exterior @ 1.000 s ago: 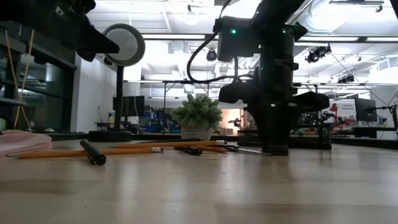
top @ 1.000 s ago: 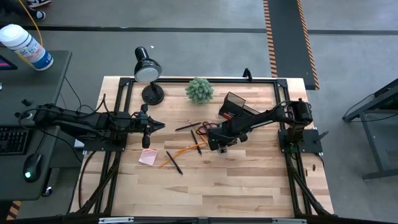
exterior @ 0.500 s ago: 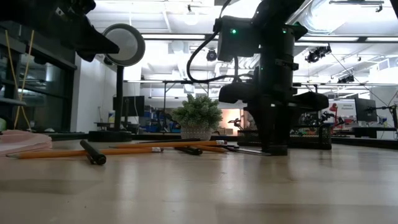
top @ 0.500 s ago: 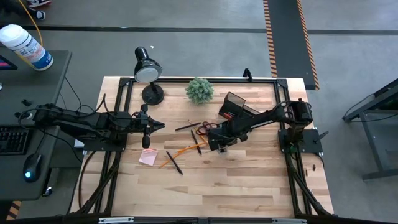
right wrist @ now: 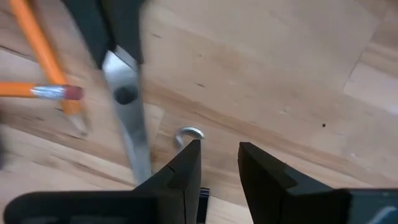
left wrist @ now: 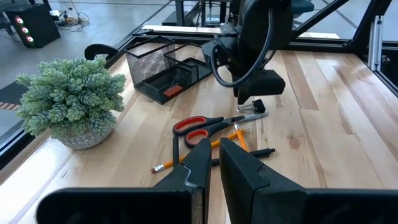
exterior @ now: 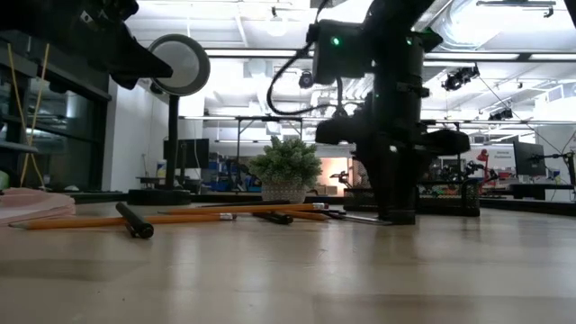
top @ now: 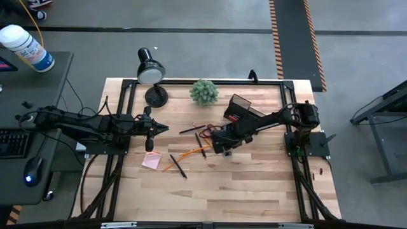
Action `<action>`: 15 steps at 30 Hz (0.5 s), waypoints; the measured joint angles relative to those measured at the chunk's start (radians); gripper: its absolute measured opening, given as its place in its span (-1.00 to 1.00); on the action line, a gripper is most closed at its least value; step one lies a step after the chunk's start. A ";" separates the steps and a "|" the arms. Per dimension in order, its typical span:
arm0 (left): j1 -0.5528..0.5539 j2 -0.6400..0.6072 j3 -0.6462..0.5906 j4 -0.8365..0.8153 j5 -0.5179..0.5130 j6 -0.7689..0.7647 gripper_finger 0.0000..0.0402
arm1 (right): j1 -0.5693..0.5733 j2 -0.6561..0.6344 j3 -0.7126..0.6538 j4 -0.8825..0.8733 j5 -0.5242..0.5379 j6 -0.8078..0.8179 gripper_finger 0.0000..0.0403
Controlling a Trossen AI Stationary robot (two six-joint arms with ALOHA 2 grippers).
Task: Pick and place office supplies into organizer
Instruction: Put the black binder clip into the black desk organizer
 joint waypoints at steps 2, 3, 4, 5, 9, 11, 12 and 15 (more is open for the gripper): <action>0.000 0.000 0.000 0.000 0.000 0.000 -0.88 | 0.000 0.000 0.037 -0.038 0.017 -0.016 -0.51; 0.000 0.000 0.000 0.000 0.000 0.000 -0.88 | 0.000 0.000 0.056 -0.059 0.023 -0.027 -0.51; 0.000 0.000 0.000 0.000 0.000 0.000 -0.88 | 0.000 0.000 0.075 -0.079 0.026 -0.035 -0.51; 0.000 0.000 0.000 0.000 0.000 0.000 -0.88 | 0.000 0.000 0.089 -0.094 0.029 -0.041 -0.51; 0.000 0.000 0.000 -0.002 0.000 0.000 -0.88 | 0.008 0.000 0.113 -0.118 0.029 -0.048 -0.51; 0.000 0.000 0.000 -0.002 0.000 0.000 -0.88 | 0.015 0.002 0.113 -0.121 0.023 -0.047 -0.51; 0.000 0.000 0.000 -0.002 0.000 0.000 -0.88 | 0.019 0.005 0.113 -0.121 0.024 -0.043 -0.51; 0.000 0.000 0.000 -0.002 0.000 0.000 -0.88 | 0.029 0.008 0.113 -0.121 0.032 -0.024 -0.51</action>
